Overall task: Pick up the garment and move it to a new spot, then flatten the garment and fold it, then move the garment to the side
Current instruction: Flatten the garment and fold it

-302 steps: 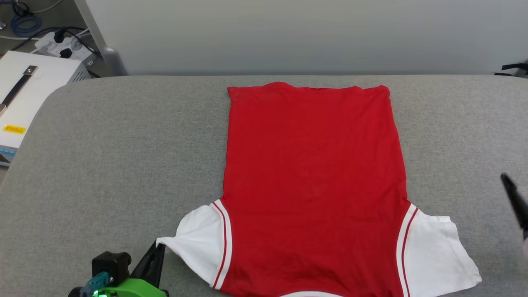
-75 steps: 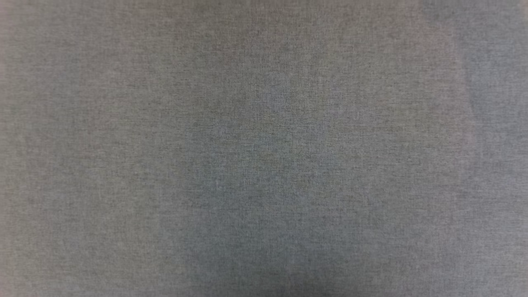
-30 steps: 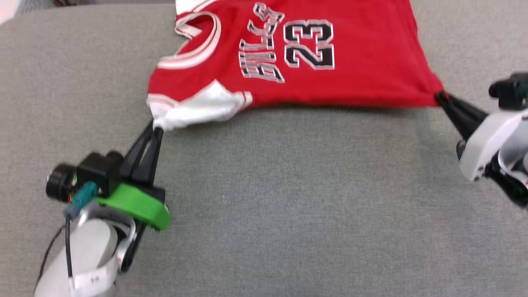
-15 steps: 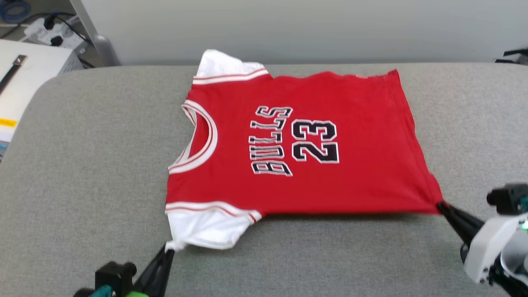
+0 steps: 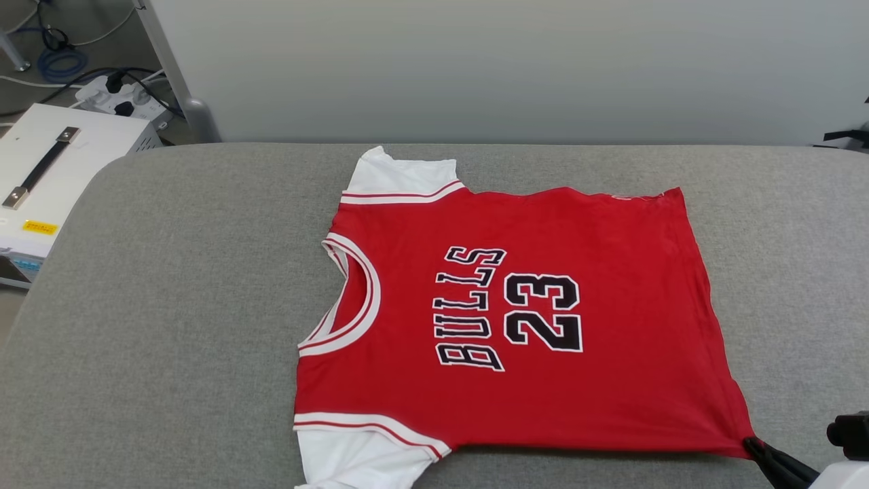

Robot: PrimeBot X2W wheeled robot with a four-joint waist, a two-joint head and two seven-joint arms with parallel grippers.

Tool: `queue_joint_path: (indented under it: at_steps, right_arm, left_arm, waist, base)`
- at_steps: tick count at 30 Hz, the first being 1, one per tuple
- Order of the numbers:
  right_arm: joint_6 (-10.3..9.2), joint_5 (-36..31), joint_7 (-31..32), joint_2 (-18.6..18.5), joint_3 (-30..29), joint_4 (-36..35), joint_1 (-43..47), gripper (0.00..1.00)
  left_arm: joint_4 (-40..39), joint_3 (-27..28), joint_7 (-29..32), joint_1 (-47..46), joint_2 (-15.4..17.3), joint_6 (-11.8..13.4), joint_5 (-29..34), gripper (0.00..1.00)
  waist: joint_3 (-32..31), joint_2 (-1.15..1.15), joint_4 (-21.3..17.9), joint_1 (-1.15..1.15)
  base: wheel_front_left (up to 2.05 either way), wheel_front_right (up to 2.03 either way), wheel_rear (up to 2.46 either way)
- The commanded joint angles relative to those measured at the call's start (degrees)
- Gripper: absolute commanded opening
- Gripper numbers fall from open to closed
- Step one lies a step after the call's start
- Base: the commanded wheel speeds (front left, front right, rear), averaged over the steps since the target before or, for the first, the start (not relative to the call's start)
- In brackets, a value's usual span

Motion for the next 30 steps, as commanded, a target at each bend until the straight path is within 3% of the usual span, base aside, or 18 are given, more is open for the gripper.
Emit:
queue_joint_path:
  at_steps: [1,9,19,30]
  right_arm:
    - [-0.03,-1.10,0.51,0.59,-1.48,-0.70,0.84,0.00]
    - [-0.03,-5.32,3.53,4.37,-8.86,-5.33,0.48,0.00]
    - [-0.03,-7.77,8.15,8.18,-15.70,-9.35,-3.90,0.00]
    - [-0.03,-8.49,11.80,9.67,-14.22,-4.71,-16.51,0.00]
  left_arm:
    - [-0.02,0.46,-0.21,0.15,0.44,0.04,0.11,0.00]
    - [-0.52,-0.03,0.04,-6.75,1.49,-0.66,3.49,0.00]
    - [3.17,-0.36,2.71,-23.35,3.29,-5.65,6.93,0.00]
    - [17.20,-2.39,2.52,-42.19,2.49,-10.09,7.59,0.00]
  waist:
    - [0.17,0.00,0.08,0.01]
    - [1.36,0.00,-0.27,0.01]
    - [6.12,0.00,-1.61,0.01]
    - [15.20,0.00,-3.90,0.01]
  base:
    - [0.00,0.00,0.00]
    - [0.00,0.00,0.00]
    - [0.00,0.00,0.00]
    - [0.00,0.00,0.00]
